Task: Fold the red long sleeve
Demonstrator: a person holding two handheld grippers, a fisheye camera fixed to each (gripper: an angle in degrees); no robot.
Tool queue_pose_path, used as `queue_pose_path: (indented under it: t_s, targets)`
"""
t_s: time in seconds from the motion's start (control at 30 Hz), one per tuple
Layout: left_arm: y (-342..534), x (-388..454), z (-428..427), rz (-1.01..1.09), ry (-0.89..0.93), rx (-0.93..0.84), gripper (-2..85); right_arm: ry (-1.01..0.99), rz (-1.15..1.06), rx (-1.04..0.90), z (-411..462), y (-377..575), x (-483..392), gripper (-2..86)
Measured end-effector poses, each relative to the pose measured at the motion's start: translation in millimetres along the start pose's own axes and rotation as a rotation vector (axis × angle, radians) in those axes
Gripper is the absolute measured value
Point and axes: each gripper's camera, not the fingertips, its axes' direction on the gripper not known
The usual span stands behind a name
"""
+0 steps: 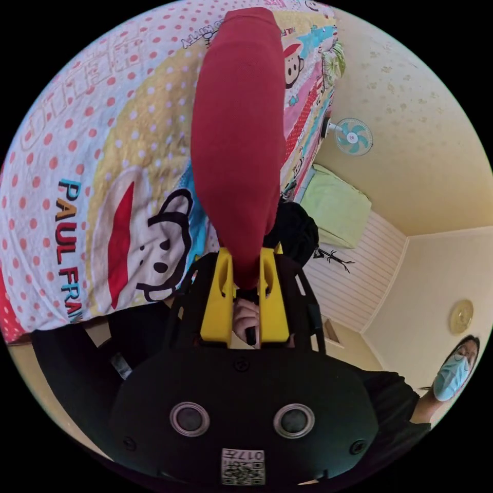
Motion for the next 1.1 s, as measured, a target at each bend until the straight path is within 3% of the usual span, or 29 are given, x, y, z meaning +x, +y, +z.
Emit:
queue_pose_path:
  t_s: [0.13, 0.2, 0.3, 0.37, 0.57, 0.8, 0.97, 1.1]
  targets:
    - [8, 37, -16, 0.025, 0.031, 0.014, 7.8, -0.122, -0.041, 0.03, 14, -23, -13, 24.5]
    - [10, 51, -26, 0.052, 0.026, 0.02, 7.8, -0.228, -0.049, 0.018, 16, -30, -26, 14.4]
    - [16, 66, -54, 0.052, 0.126, 0.05, 7.7, 0.056, -0.19, -0.11, 30, -21, -85, 10.0]
    - [25, 79, -78, 0.08, 0.191, 0.063, 7.8, 0.267, -0.414, -0.253, 57, 14, -146, 9.2]
    - [109, 103, -189, 0.176, 0.272, 0.176, 7.7, 0.518, -0.722, -0.63, 170, 118, -210, 8.6]
    - [225, 80, -370, 0.191, 0.358, 0.605, 7.8, 0.502, -0.756, -0.991, 362, 218, -168, 8.1]
    - [299, 121, -468, 0.337, 0.227, 0.871, 7.9, 0.334, -0.852, -1.22, 492, 319, -167, 8.1]
    - [313, 133, -511, 0.356, 0.109, 1.039, 8.1, 0.314, -0.882, -1.254, 557, 354, -155, 8.1]
